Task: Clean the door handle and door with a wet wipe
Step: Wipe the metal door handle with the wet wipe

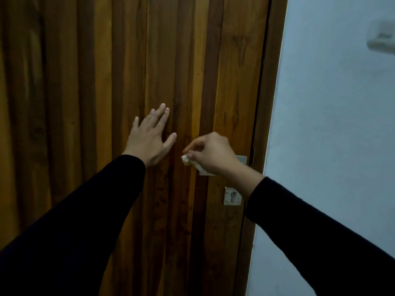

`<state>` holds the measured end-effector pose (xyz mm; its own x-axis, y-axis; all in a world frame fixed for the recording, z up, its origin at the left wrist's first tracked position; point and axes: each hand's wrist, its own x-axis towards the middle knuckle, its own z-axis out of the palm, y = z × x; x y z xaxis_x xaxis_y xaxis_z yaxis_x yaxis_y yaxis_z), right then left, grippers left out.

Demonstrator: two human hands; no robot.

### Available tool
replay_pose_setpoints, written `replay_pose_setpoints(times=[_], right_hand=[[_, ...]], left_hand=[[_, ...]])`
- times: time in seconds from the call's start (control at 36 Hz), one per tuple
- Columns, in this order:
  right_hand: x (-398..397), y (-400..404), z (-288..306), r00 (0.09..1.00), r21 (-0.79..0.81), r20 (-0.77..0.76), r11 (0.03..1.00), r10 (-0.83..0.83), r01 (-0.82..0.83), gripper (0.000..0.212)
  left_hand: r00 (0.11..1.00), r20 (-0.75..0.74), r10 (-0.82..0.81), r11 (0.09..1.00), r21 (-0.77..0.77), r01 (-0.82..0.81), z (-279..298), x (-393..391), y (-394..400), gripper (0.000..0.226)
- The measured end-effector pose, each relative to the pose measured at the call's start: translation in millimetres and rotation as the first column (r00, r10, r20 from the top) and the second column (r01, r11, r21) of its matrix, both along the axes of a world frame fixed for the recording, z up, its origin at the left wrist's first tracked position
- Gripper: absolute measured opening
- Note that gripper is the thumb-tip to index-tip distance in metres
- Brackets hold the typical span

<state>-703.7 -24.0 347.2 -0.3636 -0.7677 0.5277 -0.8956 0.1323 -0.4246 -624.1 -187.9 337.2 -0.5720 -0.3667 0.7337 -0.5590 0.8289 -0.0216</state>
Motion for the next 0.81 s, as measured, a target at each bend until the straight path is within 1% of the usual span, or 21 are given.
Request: replay_pose_setpoints(times=[0.08,0.17,0.28,0.39,0.5,0.58,0.64,0.69,0.75,0.81], right_hand=[[-6,16,8,0.996,-0.097,0.013,0.992,0.083,-0.082,0.017],[-13,28,9,0.992,-0.096,-0.032,0.988,0.120,-0.123,0.019],[-21,32,-2,0.976,-0.015,-0.199,0.995,0.091,-0.096,0.019],[-29,29,-21,0.915,-0.009,-0.388,0.992,0.112,-0.125,0.019],[-32,26,-36,0.874,-0.028,-0.457,0.979,0.165,-0.200,0.012],[-32,23,-44,0.832,-0.070,-0.539,0.978,0.130,-0.198,0.011],[-31,20,-49,0.824,-0.124,-0.557,0.971,0.101,-0.204,0.010],[-31,17,-53,0.829,-0.168,-0.554,0.964,0.082,-0.207,0.015],[-31,15,-58,0.829,-0.192,-0.555,0.960,0.065,-0.204,0.018],[-31,14,-61,0.819,-0.205,-0.571,0.956,0.056,-0.209,0.015]], left_hand=[[1.000,-0.004,0.002,1.000,0.001,-0.002,-1,0,-1,0.069],[1.000,-0.009,0.008,1.000,-0.004,-0.008,-1,-1,-1,0.069],[1.000,-0.007,0.008,1.000,-0.007,-0.008,-1,-1,-1,0.069],[1.000,-0.022,0.001,1.000,-0.011,-0.001,-2,-1,-1,0.069],[1.000,-0.016,0.005,1.000,-0.008,-0.005,-2,-1,-1,0.069],[1.000,-0.014,0.010,1.000,-0.013,-0.010,-2,-1,-1,0.069],[1.000,-0.017,0.005,1.000,-0.018,-0.006,-3,-1,-2,0.069],[1.000,-0.018,0.001,1.000,-0.015,-0.001,-3,-2,-3,0.069],[1.000,-0.019,0.005,1.000,-0.020,-0.005,-3,-2,-3,0.069],[1.000,-0.021,0.011,1.000,-0.027,-0.012,-3,-3,-4,0.069]])
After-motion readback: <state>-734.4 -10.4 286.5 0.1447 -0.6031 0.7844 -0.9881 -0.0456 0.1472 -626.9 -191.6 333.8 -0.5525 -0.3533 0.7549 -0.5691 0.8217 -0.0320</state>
